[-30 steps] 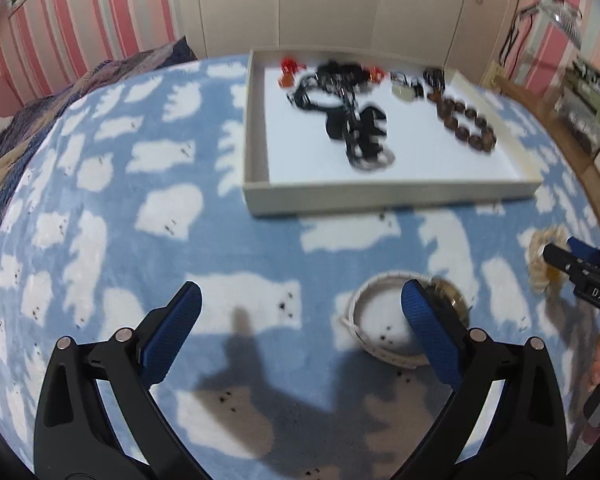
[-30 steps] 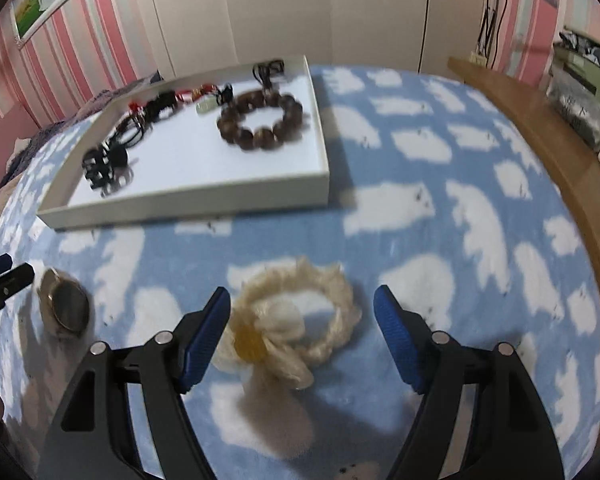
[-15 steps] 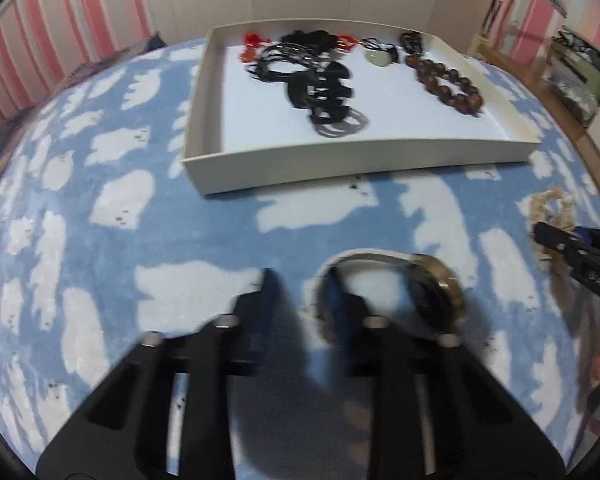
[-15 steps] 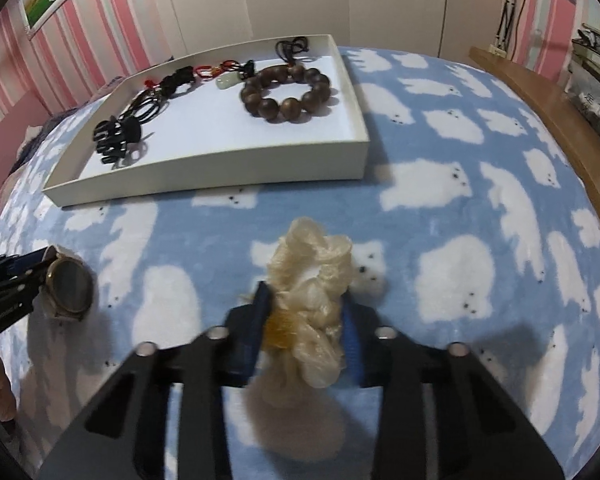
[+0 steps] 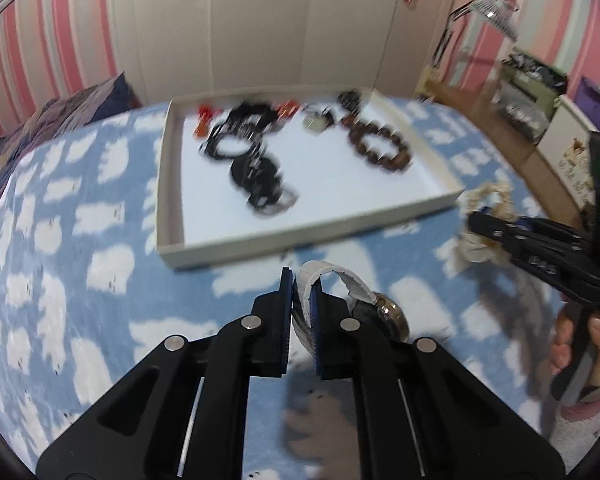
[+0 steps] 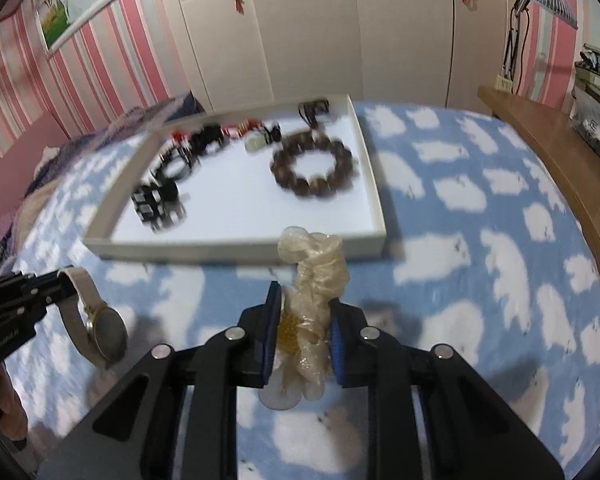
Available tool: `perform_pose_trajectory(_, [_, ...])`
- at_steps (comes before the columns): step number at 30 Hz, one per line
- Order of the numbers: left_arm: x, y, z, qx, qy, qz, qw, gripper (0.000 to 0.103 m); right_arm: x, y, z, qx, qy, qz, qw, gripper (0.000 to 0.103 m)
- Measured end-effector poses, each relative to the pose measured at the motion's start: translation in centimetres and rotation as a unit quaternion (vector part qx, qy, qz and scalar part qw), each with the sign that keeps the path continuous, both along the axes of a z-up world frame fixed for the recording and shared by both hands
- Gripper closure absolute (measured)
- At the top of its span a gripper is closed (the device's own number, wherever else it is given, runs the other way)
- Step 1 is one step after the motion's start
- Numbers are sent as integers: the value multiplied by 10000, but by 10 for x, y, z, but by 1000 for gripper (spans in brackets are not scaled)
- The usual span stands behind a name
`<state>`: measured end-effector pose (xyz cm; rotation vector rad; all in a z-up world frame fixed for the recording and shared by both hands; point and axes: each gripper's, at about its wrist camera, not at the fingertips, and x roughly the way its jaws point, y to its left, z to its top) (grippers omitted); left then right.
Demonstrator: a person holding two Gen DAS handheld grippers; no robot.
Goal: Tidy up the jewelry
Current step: 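Carry the watch and flower scrunchie over the white tray, then open both tools to release the watch and scrunchie in the tray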
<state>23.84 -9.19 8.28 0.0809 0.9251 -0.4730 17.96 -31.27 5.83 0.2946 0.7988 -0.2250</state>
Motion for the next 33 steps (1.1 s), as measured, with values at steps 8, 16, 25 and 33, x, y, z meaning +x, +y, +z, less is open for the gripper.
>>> perform_pose_trajectory(8, [50, 18, 37, -387, -57, 296, 9988, 97, 52, -6, 23, 281, -225, 136, 9993, 81])
perform_pose_trajectory(16, [113, 37, 4, -170, 255, 552, 9980, 97, 101, 3, 3, 335, 88, 279, 9990, 81])
perform_pose_trajectory(25, [134, 35, -41, 93, 520, 641, 9965, 97, 124, 0, -32, 611, 390, 225, 9971, 80])
perform_pose_trajectory(33, [133, 34, -41, 283, 457, 711, 9960, 92, 132, -1, -46, 511, 595, 199, 9967, 60])
